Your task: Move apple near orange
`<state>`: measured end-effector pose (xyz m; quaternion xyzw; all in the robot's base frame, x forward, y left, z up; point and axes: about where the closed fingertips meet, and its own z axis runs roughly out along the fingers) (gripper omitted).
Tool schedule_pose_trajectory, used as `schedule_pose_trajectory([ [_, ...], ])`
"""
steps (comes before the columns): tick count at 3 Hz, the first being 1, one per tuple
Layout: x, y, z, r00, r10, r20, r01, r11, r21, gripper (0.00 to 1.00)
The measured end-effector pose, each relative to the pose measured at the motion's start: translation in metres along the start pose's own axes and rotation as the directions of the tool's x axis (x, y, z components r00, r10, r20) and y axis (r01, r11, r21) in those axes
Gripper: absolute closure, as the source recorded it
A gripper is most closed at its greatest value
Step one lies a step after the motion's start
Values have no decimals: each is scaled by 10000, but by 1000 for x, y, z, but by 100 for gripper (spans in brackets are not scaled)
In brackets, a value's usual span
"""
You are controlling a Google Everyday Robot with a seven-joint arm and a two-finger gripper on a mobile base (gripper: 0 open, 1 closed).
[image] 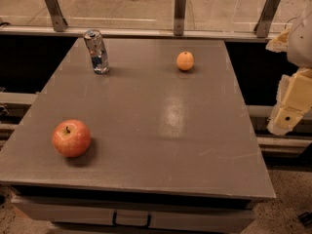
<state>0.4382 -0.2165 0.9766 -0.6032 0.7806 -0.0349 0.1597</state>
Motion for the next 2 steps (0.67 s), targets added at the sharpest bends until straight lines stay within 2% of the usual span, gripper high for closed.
schedule_pose_trajectory([
  [1, 0, 0, 0, 10000, 0, 1, 0, 10000, 2, 0],
  [2, -29, 4, 26, 9947, -357, 959, 399, 9983, -414, 0],
])
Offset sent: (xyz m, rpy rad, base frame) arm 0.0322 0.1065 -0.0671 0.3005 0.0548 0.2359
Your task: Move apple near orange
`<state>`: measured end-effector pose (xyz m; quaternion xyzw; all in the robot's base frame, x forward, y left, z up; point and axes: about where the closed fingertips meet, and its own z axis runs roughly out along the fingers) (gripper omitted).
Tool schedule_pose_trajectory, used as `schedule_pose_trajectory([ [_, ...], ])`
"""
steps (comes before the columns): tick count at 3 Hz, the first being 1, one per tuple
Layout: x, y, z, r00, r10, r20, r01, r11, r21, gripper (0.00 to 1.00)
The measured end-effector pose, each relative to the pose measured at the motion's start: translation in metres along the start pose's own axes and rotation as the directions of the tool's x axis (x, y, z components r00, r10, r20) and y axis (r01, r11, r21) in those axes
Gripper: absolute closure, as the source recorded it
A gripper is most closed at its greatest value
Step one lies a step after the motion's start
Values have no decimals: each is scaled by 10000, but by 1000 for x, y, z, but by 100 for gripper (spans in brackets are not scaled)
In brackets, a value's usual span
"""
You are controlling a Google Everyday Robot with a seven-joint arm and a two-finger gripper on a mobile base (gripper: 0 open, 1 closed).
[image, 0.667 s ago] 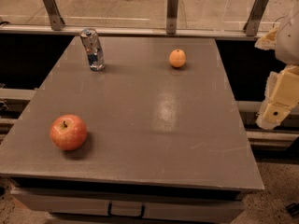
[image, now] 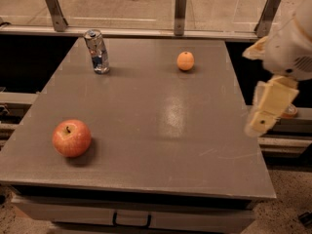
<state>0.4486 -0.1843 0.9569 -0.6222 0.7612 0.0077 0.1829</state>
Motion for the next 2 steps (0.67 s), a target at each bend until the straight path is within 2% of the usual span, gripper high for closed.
schedule_pose_trajectory([
  [1, -72, 9, 44, 9813, -943, 1676, 1065, 9921, -658, 0],
  [2, -164, 35, 77, 9370, -1509, 3149, 1947, 9744, -1126, 0],
])
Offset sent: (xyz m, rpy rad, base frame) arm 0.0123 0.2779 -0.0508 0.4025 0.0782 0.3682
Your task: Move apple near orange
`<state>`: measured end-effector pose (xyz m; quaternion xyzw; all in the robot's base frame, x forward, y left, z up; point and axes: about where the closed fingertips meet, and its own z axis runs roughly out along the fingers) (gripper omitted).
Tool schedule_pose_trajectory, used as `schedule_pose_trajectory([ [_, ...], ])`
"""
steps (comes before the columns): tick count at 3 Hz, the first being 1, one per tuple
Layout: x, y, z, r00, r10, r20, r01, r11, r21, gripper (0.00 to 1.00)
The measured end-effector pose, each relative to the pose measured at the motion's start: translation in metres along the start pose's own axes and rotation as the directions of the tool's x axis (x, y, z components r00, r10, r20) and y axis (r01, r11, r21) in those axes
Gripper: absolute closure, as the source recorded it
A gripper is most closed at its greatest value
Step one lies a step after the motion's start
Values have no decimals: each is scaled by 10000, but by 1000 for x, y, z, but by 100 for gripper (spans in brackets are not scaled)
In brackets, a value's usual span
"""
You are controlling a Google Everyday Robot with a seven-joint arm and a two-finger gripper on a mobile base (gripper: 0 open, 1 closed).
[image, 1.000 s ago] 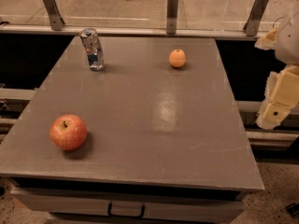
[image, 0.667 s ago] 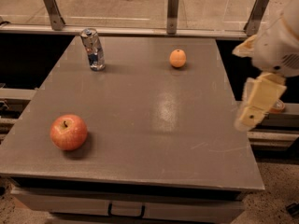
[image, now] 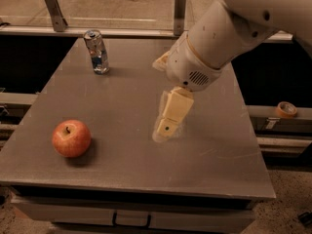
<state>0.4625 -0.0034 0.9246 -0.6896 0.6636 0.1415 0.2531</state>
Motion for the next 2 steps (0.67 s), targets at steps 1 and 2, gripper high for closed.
schedule_pose_trajectory([
  [1, 0, 0, 0, 10000, -1, 0, 1, 10000, 0, 0],
  [2, -14, -2, 28, 9992, 203, 335, -199, 9997, -118, 0],
])
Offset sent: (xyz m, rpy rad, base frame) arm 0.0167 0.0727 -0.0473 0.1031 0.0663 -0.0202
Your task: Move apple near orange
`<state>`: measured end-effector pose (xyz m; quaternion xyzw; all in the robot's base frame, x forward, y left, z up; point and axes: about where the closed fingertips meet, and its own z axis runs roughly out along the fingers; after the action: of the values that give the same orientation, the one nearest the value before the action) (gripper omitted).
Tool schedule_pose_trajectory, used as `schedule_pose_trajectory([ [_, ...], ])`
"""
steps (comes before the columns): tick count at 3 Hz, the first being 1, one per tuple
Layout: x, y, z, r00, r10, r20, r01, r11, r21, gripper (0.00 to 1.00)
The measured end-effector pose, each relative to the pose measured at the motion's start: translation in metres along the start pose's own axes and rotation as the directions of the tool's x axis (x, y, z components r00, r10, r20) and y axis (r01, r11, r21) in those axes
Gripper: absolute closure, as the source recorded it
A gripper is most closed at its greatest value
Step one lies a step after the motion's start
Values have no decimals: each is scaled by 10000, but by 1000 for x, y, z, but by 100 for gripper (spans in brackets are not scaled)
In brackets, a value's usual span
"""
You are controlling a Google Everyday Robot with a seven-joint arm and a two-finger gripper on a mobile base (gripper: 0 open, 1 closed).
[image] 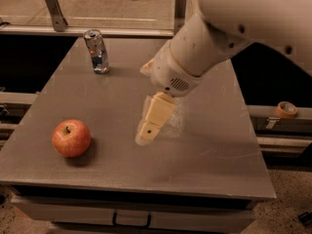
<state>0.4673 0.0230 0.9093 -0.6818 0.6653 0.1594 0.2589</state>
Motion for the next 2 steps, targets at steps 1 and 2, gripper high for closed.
schedule_pose_trajectory([
  [1, -25, -2, 45, 9957, 201, 905, -170, 9993, -342, 0],
  [2, -57, 3, 85, 9819, 256, 1875, -87, 9959, -903, 0],
])
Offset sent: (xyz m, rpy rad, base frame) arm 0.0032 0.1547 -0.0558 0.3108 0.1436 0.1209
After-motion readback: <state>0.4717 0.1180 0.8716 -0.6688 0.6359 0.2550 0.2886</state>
